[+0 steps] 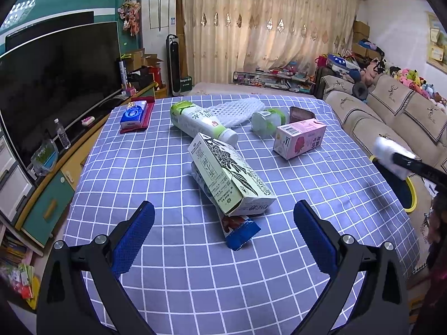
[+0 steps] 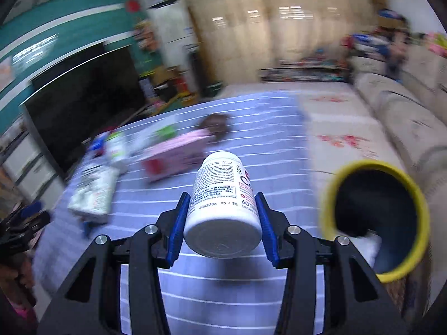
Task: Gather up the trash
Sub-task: 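Carry the pill bottle over the yellow-rimmed bin and open the right gripper, then grasp the white-green printed tea box with the left gripper, then carry the tea box over the bin and open the left gripper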
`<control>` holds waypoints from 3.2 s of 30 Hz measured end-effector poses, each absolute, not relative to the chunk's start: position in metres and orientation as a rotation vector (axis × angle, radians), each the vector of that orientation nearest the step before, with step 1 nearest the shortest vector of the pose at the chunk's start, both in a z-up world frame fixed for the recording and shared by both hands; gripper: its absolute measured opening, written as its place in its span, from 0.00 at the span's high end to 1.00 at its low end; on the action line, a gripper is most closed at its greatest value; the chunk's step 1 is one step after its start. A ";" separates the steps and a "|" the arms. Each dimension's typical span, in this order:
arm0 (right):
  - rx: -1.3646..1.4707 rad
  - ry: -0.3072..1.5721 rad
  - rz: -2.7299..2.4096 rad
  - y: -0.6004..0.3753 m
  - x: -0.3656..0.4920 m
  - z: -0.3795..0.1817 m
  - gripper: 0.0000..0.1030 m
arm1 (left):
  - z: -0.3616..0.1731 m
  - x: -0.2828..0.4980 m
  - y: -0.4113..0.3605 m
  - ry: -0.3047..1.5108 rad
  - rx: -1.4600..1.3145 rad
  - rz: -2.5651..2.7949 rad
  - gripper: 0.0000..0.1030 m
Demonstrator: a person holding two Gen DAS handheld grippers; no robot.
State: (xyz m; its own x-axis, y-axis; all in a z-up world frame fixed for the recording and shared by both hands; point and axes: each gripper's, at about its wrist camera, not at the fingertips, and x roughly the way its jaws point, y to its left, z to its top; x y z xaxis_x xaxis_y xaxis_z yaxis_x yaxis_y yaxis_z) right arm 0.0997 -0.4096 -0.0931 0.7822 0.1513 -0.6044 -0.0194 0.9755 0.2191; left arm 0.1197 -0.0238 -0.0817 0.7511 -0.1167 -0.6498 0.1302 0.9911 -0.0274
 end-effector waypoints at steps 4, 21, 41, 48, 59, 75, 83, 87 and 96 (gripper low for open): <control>0.223 0.715 -0.122 -0.471 0.103 -0.113 0.56 | -0.087 0.124 -0.025 0.719 0.007 -0.131 0.05; 0.263 0.874 -0.378 -0.553 0.133 -0.197 0.50 | -0.107 0.158 -0.032 0.803 -0.028 -0.076 0.05; 0.266 0.846 -0.344 -0.552 0.129 -0.187 0.49 | -0.114 0.204 -0.061 0.866 -0.074 -0.179 0.05; 0.273 0.839 -0.337 -0.551 0.128 -0.184 0.49 | -0.099 0.206 -0.061 0.825 -0.065 -0.146 0.05; 0.267 0.842 -0.317 -0.546 0.136 -0.184 0.48 | -0.114 0.215 -0.058 0.890 -0.101 -0.145 0.05; 0.282 0.842 -0.313 -0.551 0.136 -0.188 0.47 | -0.128 0.243 -0.101 0.914 0.014 -0.138 0.21; 0.301 0.845 -0.309 -0.556 0.134 -0.194 0.47 | -0.146 0.257 -0.097 0.954 0.009 -0.042 0.48; 0.308 0.850 -0.301 -0.555 0.135 -0.197 0.47 | -0.147 0.258 -0.093 0.946 -0.004 -0.037 0.67; 0.319 0.844 -0.285 -0.556 0.128 -0.197 0.47 | -0.133 0.235 -0.110 0.897 0.042 -0.108 0.69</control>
State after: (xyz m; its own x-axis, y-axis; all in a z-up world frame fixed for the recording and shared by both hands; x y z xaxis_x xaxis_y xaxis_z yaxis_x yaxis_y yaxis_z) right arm 0.1283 -0.5560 -0.1966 0.6323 -0.1195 -0.7655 0.3688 0.9153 0.1618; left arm 0.2348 -0.1096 -0.1333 0.6193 -0.0762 -0.7814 0.1114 0.9937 -0.0085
